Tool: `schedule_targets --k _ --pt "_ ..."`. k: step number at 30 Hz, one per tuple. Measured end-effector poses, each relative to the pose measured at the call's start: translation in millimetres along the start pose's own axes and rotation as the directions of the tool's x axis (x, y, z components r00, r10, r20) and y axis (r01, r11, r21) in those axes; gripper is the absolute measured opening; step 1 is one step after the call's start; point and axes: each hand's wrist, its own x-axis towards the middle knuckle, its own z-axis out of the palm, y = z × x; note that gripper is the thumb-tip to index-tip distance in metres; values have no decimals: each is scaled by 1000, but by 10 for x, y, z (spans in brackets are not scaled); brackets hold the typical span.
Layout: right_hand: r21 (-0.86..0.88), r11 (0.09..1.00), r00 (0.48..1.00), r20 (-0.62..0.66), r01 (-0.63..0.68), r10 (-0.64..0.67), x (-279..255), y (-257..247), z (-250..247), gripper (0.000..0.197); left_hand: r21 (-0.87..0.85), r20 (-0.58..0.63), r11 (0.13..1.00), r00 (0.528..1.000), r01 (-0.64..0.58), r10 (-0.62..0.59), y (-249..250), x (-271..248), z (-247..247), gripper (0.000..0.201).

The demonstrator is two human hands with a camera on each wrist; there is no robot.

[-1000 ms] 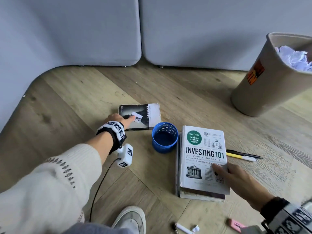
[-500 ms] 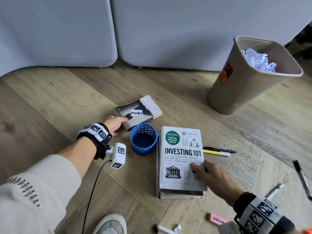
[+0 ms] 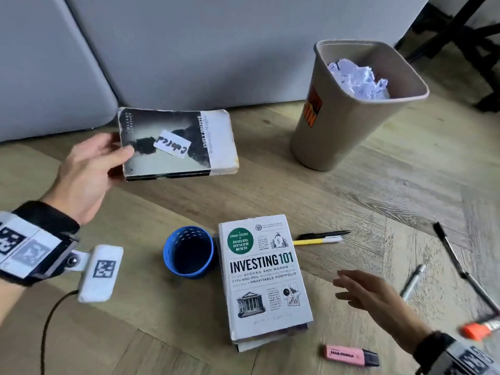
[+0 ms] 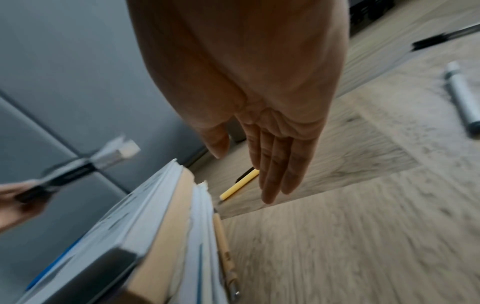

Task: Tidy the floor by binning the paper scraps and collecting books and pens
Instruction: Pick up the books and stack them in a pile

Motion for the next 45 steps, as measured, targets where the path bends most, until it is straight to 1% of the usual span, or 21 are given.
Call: schedule_targets --k 2,5,7,9,11,13,15,16,19,21,23,26,29,33,36,38,39,40,42,43,45 --pt "-3 1000 999 -49 -4 4 40 -11 -84 24 59 147 998 989 -19 11 156 3 171 27" --pt "-71 996 997 -51 49 -53 8 -196 -182 21 172 352 985 935 -15 -47 238 -57 510 28" --pt "-157 981 991 -50 114 -123 -83 -381 -237 22 231 462 973 881 -2 -108 253 -118 767 28" --pt "-220 965 985 -54 146 -161 -230 -560 -298 24 280 568 960 802 20 -183 210 -183 932 23" --pt "-272 945 977 -61 182 -206 -358 -686 -349 23 357 636 934 740 -31 -219 153 -247 1014 44" --pt "-376 902 967 -50 212 -248 -473 -762 -378 23 418 661 904 713 -90 -235 36 -320 1064 35" --pt "-465 861 960 -75 204 -268 -586 -798 -398 22 442 699 881 680 -170 -220 -97 -361 1130 52" --pt "-490 851 960 -90 189 -265 -650 -801 -403 22 469 692 861 687 -195 -221 -173 -370 1130 58" --pt "-577 806 973 -78 133 -216 -881 -797 -390 26 566 652 787 717 -245 -245 -253 -461 1110 28" --pt "-615 780 985 -31 114 -169 -1000 -801 -363 31 616 652 723 718 -312 -245 -276 -490 1072 39" --pt "-624 775 991 -7 103 -137 -1058 -855 -342 37 621 667 697 709 -358 -230 -212 -556 1077 50" --pt "-597 800 994 -35 60 -101 -967 -945 -300 43 638 673 641 714 -427 -194 -245 -601 1063 42" --pt "-494 869 997 -59 17 -53 -783 -959 -150 58 676 641 600 743 -427 -193 -305 -690 1060 42" --pt "-246 969 1000 -22 -20 15 -558 -816 212 93 624 697 562 712 -543 -85 -469 -790 1142 43" --pt "-96 993 997 44 -64 69 -458 -671 523 101 617 632 546 770 -567 85 -518 -849 1194 35" --pt "-56 995 993 84 -83 88 -425 -595 687 102 569 562 581 791 -582 242 -494 -991 1134 15" --pt "-43 995 991 102 -84 89 -407 -563 733 98 551 538 602 798 -578 272 -521 -1079 1055 20" --pt "-14 997 989 123 -81 82 -394 -561 755 90 563 524 630 820 -536 230 -551 -1198 963 37" --pt "99 992 988 137 -83 69 -329 -553 753 72 660 493 649 870 -377 4 -608 -1442 814 68" --pt "171 981 987 144 -92 67 -298 -575 736 72 736 465 601 878 -311 -116 -680 -1544 750 76" --pt "287 952 987 145 -103 63 -207 -576 748 99 859 403 453 861 -239 -309 -756 -1671 700 80"
